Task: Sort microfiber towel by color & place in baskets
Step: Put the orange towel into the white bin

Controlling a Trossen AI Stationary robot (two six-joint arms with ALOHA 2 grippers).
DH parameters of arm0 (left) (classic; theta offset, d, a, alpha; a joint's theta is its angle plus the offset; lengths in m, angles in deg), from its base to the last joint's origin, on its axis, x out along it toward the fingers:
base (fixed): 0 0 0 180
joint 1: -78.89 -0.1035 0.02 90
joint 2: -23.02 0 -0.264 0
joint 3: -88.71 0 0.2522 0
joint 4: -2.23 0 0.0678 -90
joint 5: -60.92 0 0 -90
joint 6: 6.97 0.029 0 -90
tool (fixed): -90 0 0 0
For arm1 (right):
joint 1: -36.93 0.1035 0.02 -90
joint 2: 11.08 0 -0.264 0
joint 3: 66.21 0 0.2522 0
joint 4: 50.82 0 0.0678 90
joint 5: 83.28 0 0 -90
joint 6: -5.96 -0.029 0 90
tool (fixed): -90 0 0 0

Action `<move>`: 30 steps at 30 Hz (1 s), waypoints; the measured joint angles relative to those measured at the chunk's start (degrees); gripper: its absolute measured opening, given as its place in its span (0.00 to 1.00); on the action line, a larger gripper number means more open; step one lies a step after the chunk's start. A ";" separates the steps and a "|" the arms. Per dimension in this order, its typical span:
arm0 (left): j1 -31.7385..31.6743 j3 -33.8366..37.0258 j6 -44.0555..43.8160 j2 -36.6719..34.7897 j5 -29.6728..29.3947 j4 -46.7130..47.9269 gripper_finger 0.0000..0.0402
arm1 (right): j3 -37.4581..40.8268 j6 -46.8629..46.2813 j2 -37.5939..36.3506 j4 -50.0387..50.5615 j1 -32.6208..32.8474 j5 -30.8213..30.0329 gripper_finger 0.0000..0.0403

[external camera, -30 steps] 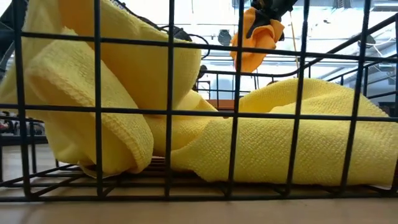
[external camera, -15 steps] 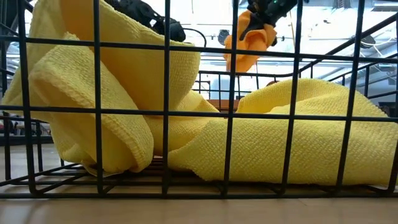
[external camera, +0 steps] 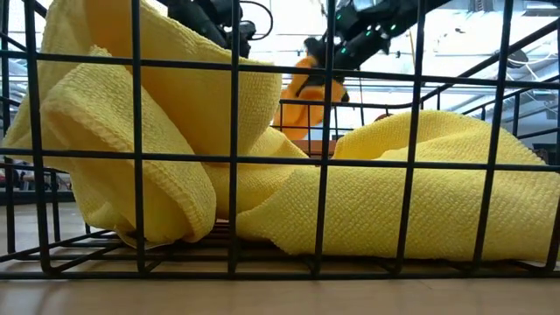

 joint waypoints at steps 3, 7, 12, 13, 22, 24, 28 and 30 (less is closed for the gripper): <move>0.15 0.44 0.10 -0.81 -0.07 0.86 0.58 | -0.01 1.37 3.57 -1.87 0.32 -1.53 0.01; 0.37 1.77 0.75 -0.87 -0.20 -1.48 0.58 | -0.01 5.18 8.16 -2.95 1.25 -5.43 0.01; 0.97 2.64 0.14 -0.54 -0.13 -3.70 0.58 | -0.01 6.49 12.51 -3.15 2.46 -9.20 0.01; 1.18 2.64 0.17 -0.54 -0.14 -3.59 0.58 | -0.01 6.12 13.03 -3.16 2.54 -9.21 0.01; 1.48 2.64 3.21 -0.52 -0.02 -3.66 0.58 | -0.05 1.66 15.26 0.49 2.84 -7.54 0.14; 1.48 2.64 3.39 -0.52 -0.02 -3.66 0.58 | -0.10 1.09 15.04 1.19 2.95 -7.40 0.20; 1.51 2.64 3.73 -0.52 0.00 -3.66 0.58 | -1.16 0.37 14.32 5.07 2.95 -7.38 0.33; 1.51 2.64 3.72 -0.52 0.00 -3.65 0.58 | -2.48 1.13 13.72 8.60 2.95 -7.32 0.39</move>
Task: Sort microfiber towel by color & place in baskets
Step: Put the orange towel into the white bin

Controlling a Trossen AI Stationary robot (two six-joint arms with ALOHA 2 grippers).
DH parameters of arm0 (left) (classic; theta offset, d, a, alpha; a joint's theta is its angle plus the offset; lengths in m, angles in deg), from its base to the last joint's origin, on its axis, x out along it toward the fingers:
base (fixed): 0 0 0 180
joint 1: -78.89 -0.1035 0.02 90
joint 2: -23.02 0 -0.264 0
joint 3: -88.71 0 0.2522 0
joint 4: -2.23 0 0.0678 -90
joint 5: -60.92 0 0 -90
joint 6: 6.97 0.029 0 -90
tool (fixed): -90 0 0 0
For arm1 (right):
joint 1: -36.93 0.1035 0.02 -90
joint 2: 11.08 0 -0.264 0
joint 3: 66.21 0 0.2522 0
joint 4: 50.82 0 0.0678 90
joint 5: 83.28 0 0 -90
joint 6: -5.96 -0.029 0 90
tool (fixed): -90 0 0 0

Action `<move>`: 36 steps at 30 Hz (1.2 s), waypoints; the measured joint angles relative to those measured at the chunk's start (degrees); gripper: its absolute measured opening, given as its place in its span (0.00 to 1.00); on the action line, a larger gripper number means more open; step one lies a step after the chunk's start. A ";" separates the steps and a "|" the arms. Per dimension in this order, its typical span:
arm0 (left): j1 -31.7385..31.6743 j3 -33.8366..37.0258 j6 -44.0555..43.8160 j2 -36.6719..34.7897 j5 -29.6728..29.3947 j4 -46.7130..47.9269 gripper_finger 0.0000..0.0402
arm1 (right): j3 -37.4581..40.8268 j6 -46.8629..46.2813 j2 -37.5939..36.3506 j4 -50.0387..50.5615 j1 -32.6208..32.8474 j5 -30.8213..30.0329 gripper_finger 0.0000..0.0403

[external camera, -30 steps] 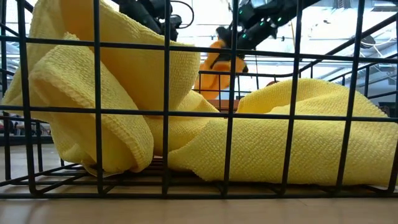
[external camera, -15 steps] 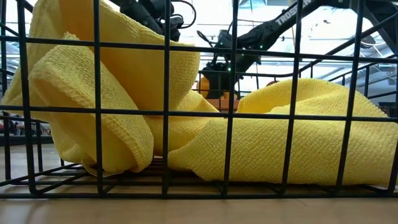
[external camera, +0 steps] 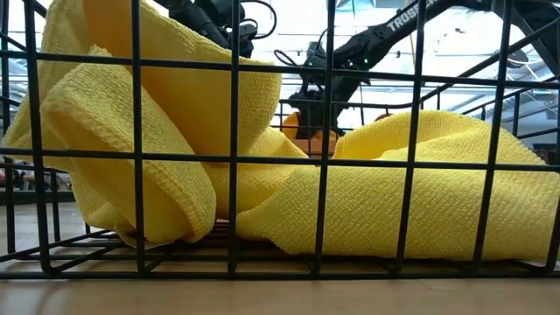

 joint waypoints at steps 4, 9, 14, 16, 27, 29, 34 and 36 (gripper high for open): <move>0.00 0.00 -0.04 0.00 0.00 0.01 0.58 | -4.34 2.13 -0.13 4.97 0.00 0.10 0.51; 0.00 0.00 -0.24 0.02 0.02 0.06 0.58 | -9.30 3.64 -0.18 6.57 0.00 1.24 0.61; 0.00 0.00 -0.63 0.02 0.04 0.29 0.58 | -13.92 4.58 -0.18 10.28 -0.09 2.84 0.63; 0.00 0.00 -0.63 0.02 0.03 0.28 0.58 | -14.87 5.08 -0.20 11.57 -0.07 2.98 0.62; 0.00 0.00 -1.69 0.02 0.04 -0.21 0.58 | -15.08 6.02 -0.20 14.89 -0.04 9.06 0.55; 0.00 0.00 -1.66 0.02 0.04 -0.62 0.58 | -15.08 9.33 -0.18 15.21 0.45 7.72 0.61; 0.02 0.00 -1.73 0.04 0.02 -2.31 0.58 | -15.12 15.43 -0.18 13.71 1.67 2.92 0.67; 0.02 0.00 -1.76 0.04 0.00 -2.33 0.58 | -15.12 14.58 -0.18 14.16 1.75 0.35 0.61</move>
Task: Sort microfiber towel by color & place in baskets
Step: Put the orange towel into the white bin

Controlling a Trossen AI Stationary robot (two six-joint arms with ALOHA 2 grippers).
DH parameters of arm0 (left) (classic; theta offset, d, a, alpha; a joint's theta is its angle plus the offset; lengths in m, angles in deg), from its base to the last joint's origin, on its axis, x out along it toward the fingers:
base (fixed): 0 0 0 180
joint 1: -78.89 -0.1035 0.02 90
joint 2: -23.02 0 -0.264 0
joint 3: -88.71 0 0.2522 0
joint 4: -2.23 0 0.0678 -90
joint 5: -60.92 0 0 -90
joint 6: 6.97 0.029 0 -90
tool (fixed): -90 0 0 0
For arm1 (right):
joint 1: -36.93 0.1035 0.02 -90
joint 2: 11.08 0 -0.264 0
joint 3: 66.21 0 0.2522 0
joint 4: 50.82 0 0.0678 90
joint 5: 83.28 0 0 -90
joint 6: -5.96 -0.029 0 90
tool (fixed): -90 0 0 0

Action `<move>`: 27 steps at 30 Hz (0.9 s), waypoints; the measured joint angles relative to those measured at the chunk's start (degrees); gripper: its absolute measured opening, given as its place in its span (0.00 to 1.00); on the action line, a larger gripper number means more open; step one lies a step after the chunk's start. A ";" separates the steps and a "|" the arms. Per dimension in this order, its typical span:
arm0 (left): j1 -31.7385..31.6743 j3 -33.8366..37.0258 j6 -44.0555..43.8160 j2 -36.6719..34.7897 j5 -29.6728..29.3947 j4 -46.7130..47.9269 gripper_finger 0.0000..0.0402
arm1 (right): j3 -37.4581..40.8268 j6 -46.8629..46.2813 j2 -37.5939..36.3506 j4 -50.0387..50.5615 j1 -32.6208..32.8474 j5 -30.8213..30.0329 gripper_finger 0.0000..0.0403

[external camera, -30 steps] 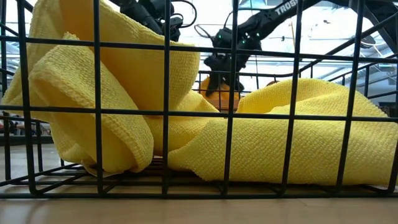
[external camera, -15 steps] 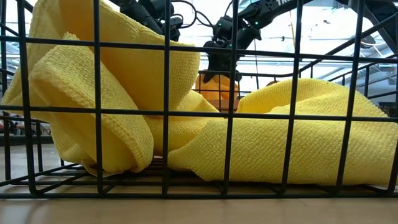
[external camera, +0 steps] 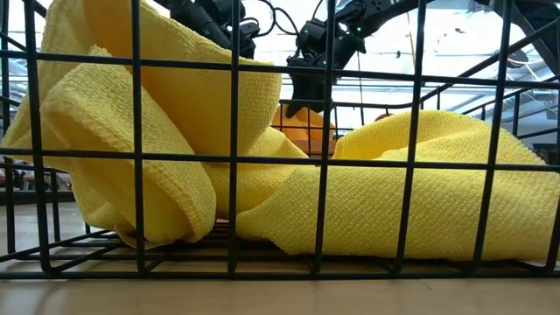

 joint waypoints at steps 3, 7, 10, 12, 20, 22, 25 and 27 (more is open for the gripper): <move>0.00 0.00 -0.14 0.00 -0.02 -0.07 0.58 | 0.00 -0.27 0.00 0.61 -0.02 -0.77 0.50; -0.01 0.00 -0.12 0.00 -0.07 -0.20 0.58 | 0.00 -0.88 0.00 1.32 -0.04 -0.79 0.33; 0.00 0.00 -0.12 0.00 -0.11 -0.17 0.58 | 0.03 -2.84 -0.23 1.70 -0.02 0.19 0.24; 0.00 0.00 0.19 0.00 -0.11 -0.22 0.58 | 0.07 -2.93 -0.75 1.41 -0.04 2.99 0.23; 0.00 0.00 1.77 0.00 -0.17 -0.22 0.58 | -1.40 -3.83 -1.20 3.60 -0.02 2.11 0.50; 0.00 0.00 1.77 0.00 -0.15 -0.24 0.58 | -1.44 -3.68 -1.47 3.79 -0.02 0.98 0.53; 0.00 0.00 1.76 0.00 -0.15 -0.24 0.58 | -1.44 -3.46 -1.70 3.91 0.00 0.20 0.54; 0.00 0.00 1.77 0.00 -0.15 -0.23 0.58 | -1.44 -3.47 -2.03 4.67 0.02 -0.95 0.54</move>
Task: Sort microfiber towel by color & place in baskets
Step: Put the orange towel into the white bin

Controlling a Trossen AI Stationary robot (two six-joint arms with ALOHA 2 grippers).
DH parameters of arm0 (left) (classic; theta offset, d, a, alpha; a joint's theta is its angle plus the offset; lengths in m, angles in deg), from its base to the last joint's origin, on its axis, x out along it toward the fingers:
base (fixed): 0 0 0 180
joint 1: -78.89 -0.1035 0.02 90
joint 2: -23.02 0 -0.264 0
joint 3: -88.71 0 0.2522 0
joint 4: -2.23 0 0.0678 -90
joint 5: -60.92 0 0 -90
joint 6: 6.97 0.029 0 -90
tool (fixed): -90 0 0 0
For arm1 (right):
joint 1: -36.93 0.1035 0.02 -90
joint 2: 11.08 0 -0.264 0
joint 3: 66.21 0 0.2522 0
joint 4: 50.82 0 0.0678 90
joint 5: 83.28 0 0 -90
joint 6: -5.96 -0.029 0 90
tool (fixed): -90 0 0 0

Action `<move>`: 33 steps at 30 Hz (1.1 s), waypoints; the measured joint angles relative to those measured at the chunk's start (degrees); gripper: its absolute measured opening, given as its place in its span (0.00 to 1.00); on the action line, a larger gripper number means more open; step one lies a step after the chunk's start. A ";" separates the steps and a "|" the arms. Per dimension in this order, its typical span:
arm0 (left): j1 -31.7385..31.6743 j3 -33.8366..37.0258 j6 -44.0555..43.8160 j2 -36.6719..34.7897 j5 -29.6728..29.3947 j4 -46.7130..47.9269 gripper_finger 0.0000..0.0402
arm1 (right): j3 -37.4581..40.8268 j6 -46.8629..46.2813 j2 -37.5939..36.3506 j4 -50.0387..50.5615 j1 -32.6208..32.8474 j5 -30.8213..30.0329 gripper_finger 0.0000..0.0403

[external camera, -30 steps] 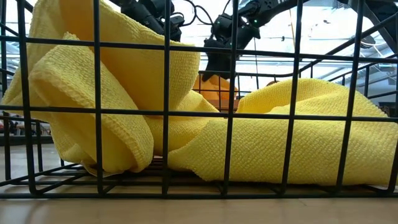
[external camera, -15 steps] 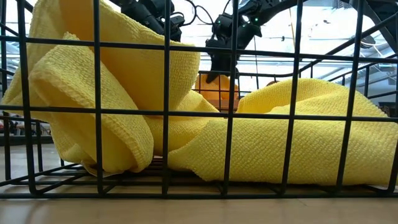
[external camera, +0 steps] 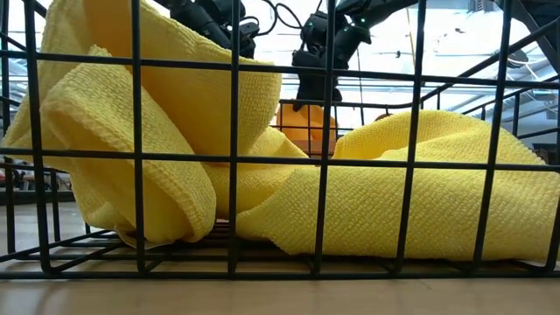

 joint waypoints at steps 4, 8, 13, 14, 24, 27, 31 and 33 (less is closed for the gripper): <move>0.00 0.00 -0.01 0.00 -0.01 0.01 0.58 | 0.00 0.95 -1.31 0.78 0.30 -2.00 0.54; 0.00 0.00 -0.01 0.00 -0.02 0.02 0.58 | 0.00 1.53 -2.30 0.56 0.74 -3.48 0.56; 0.00 0.00 0.73 0.00 -0.02 0.02 0.58 | 0.00 1.82 -2.45 1.05 1.23 -4.29 0.59; 0.00 0.00 0.92 0.00 -0.02 0.02 0.58 | 0.00 1.77 -2.35 1.27 1.25 -4.44 0.58; 0.00 0.00 0.98 0.00 -0.02 0.04 0.58 | 0.11 -1.22 0.06 5.22 1.45 -3.89 0.23; 0.00 0.02 0.98 0.00 -0.02 0.06 0.58 | 0.22 -4.08 0.58 7.03 1.33 -0.10 0.21; 0.00 0.02 0.98 0.00 -0.02 0.06 0.58 | 0.20 -8.93 -0.76 6.16 1.34 1.52 0.30; 0.00 0.02 1.00 0.00 -0.02 0.06 0.58 | 0.20 -10.29 -2.09 5.54 1.28 -0.09 0.37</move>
